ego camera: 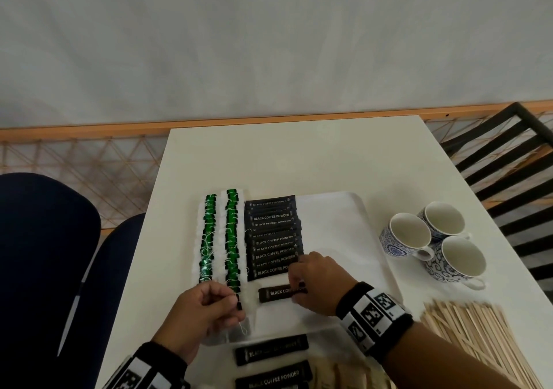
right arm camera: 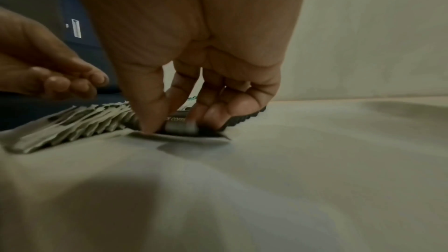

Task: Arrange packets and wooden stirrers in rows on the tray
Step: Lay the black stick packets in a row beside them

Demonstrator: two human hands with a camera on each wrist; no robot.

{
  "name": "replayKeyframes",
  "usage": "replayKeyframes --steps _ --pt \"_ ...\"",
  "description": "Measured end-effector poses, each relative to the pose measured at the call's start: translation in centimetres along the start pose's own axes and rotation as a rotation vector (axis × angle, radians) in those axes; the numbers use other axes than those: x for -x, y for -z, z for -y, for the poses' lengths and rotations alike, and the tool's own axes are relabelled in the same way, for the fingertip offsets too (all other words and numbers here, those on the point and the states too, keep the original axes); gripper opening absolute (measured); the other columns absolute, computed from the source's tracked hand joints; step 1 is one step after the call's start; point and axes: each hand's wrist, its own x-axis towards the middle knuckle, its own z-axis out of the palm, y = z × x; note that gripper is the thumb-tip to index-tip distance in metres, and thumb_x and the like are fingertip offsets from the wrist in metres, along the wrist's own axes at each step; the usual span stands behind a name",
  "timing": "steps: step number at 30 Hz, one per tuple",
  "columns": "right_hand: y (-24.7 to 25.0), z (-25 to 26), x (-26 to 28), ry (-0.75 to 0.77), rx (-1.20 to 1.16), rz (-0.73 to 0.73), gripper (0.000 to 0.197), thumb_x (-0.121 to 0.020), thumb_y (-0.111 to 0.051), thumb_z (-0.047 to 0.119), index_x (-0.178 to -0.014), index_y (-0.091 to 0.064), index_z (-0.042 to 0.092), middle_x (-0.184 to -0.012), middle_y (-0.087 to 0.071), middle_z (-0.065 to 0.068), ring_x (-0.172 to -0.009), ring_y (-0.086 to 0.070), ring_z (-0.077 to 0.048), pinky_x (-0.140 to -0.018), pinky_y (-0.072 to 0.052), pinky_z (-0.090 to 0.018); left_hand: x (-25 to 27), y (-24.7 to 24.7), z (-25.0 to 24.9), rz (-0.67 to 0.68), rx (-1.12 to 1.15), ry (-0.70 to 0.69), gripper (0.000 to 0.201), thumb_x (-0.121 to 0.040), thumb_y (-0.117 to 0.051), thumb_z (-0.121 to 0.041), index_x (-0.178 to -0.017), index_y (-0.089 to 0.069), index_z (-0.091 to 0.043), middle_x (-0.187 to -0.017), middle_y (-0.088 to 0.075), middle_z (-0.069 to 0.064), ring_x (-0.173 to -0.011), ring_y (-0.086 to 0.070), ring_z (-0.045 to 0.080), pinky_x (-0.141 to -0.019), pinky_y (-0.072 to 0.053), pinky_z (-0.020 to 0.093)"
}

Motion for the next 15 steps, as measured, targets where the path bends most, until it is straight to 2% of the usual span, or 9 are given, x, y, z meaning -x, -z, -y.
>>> replayKeyframes --steps 2,4,9,15 --pt "-0.3 0.0 -0.1 -0.029 0.004 0.008 0.024 -0.084 -0.063 0.043 -0.103 -0.060 0.028 -0.108 -0.058 0.007 -0.103 -0.050 -0.015 -0.089 -0.042 -0.032 0.2 0.0 0.0 0.003 0.002 0.005 0.010 -0.081 -0.063 0.011 -0.088 -0.057 0.007 -0.071 -0.065 0.020 -0.066 -0.069 0.034 -0.053 -0.058 0.029" --pt "-0.5 -0.1 -0.3 -0.068 0.061 0.022 0.027 -0.086 -0.062 0.043 -0.109 -0.060 0.029 -0.111 -0.059 0.006 -0.106 -0.049 -0.017 -0.092 -0.040 -0.034 0.3 0.0 0.2 0.006 -0.006 0.008 0.010 -0.081 -0.063 0.011 -0.088 -0.058 0.007 -0.071 -0.066 0.019 -0.067 -0.070 0.034 -0.053 -0.058 0.028" --pt "-0.7 0.4 -0.9 -0.087 0.202 0.088 0.019 -0.090 -0.060 0.034 -0.106 -0.064 0.025 -0.107 -0.063 0.000 -0.106 -0.050 -0.022 -0.091 -0.038 -0.039 0.4 -0.1 0.3 0.007 -0.029 0.011 0.010 -0.082 -0.063 0.009 -0.090 -0.058 0.006 -0.069 -0.067 0.016 -0.069 -0.070 0.034 -0.052 -0.057 0.027" --pt "-0.6 1.1 -2.4 -0.074 0.175 -0.031 0.019 -0.092 -0.056 0.032 -0.109 -0.062 0.029 -0.109 -0.061 0.004 -0.109 -0.049 -0.021 -0.089 -0.033 -0.038 0.6 0.4 0.2 -0.009 -0.029 0.016 0.011 -0.082 -0.063 0.010 -0.092 -0.057 0.008 -0.070 -0.067 0.018 -0.069 -0.070 0.034 -0.052 -0.057 0.027"
